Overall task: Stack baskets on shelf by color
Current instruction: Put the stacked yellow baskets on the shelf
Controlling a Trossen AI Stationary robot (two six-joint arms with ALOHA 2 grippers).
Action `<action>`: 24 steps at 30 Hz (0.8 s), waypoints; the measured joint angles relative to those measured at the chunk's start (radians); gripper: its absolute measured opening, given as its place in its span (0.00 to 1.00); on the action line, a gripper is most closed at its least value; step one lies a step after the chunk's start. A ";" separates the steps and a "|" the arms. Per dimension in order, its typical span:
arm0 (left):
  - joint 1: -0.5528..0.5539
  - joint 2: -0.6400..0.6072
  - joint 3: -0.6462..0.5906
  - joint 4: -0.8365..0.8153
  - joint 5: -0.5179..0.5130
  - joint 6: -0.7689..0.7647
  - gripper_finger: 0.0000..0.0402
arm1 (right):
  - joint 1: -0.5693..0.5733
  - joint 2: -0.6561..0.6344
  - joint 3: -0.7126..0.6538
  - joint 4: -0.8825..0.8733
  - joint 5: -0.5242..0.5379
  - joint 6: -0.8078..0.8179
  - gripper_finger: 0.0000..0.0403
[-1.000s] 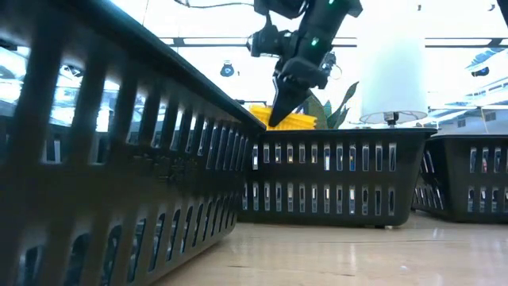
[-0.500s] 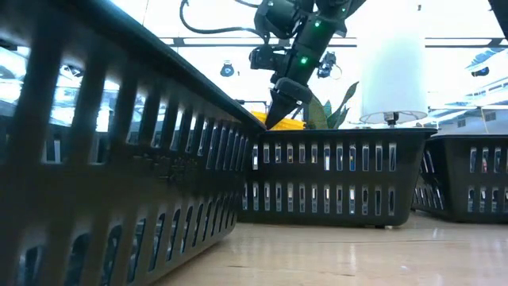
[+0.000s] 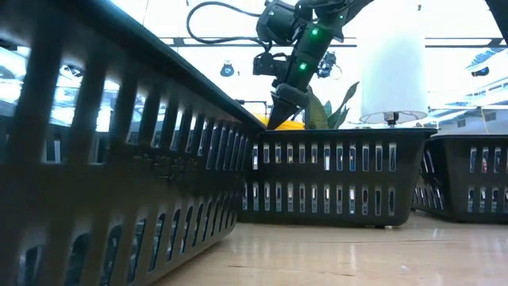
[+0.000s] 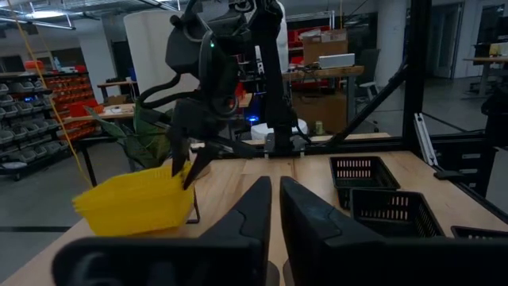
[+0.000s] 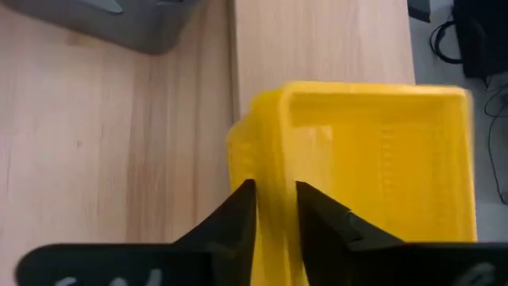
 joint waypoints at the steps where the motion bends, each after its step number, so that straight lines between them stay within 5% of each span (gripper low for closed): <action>1: 0.000 0.000 0.000 0.000 0.000 0.000 0.10 | 0.000 0.000 0.000 0.000 0.000 0.003 0.24; 24: 0.000 0.000 0.000 0.000 0.000 0.000 0.09 | -0.004 0.000 0.000 0.018 -0.047 0.098 0.30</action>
